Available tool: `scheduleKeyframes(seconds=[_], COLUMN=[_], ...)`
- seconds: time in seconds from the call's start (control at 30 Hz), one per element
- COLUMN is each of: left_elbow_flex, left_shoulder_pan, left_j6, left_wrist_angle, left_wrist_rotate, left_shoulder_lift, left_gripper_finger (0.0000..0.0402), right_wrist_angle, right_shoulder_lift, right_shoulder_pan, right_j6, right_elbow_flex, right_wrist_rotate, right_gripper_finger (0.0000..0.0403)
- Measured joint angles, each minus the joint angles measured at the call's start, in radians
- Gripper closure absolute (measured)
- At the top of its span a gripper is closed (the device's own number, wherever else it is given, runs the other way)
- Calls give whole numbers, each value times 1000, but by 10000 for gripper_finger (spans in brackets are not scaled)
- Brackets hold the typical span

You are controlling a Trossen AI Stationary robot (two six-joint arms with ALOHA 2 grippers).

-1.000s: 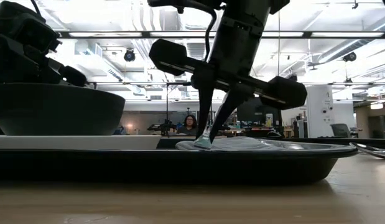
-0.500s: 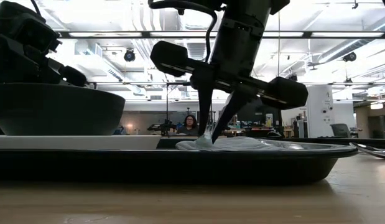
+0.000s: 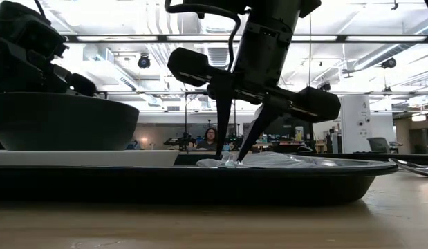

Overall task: Set up tray
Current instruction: Put the knife on the right side of the napkin on the serving tray

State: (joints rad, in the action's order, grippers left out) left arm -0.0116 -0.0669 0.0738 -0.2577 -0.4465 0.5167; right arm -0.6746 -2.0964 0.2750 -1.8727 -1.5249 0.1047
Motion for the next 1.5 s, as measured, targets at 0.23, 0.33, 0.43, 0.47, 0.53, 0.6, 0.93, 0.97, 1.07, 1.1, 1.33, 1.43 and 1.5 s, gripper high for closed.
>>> scheduleKeyframes(seconds=[0.23, 0.33, 0.43, 0.47, 0.53, 0.6, 0.93, 0.97, 1.07, 1.1, 1.33, 1.43, 1.5], left_elbow_flex=[1, 0, 1, 1, 1, 0, 1, 0, 1, 1, 0, 1, 1], left_shoulder_pan=[0, 0, 0, 0, 0, 0, 0, 0, 0, 0, 0, 0, 0], left_j6=[0, 0, 0, 0, 0, 0, 0, 0, 0, 0, 0, 0, 0], left_wrist_angle=[0, 0, 0, 0, 0, 0, 0, 0, 0, 0, 0, 0, 0], left_wrist_rotate=[0, 0, 0, 0, 0, 0, 0, 0, 0, 0, 0, 0, 0], left_shoulder_lift=[0, 0, 0, 0, 0, 0, 0, 0, 0, 0, 0, 0, 0], left_gripper_finger=[303, 303, 303, 303, 303, 303, 303, 303, 303, 303, 303, 303, 303], right_wrist_angle=[-3, -22, -44, -52, -63, -68, -274, -304, -391, -415, -524, -524, -527], right_shoulder_lift=[4, 13, 26, 35, 53, 77, 173, 179, 194, 201, 235, 277, 320], right_shoulder_pan=[-9, -12, -17, -18, -20, -19, -13, -13, -13, -13, -13, -14, -14], right_j6=[26, 40, 75, 87, 115, 154, 235, 238, 275, 291, 439, 485, 499], right_elbow_flex=[0, 0, 1, 1, 1, 1, 1, 1, 1, 1, 9, 47, 91], right_wrist_rotate=[0, 0, -1, -1, -6, -10, -89, -112, -139, -139, -138, -131, -128], right_gripper_finger=[291, 289, 291, 292, 294, 297, 309, 309, 307, 306, 287, 277, 271])
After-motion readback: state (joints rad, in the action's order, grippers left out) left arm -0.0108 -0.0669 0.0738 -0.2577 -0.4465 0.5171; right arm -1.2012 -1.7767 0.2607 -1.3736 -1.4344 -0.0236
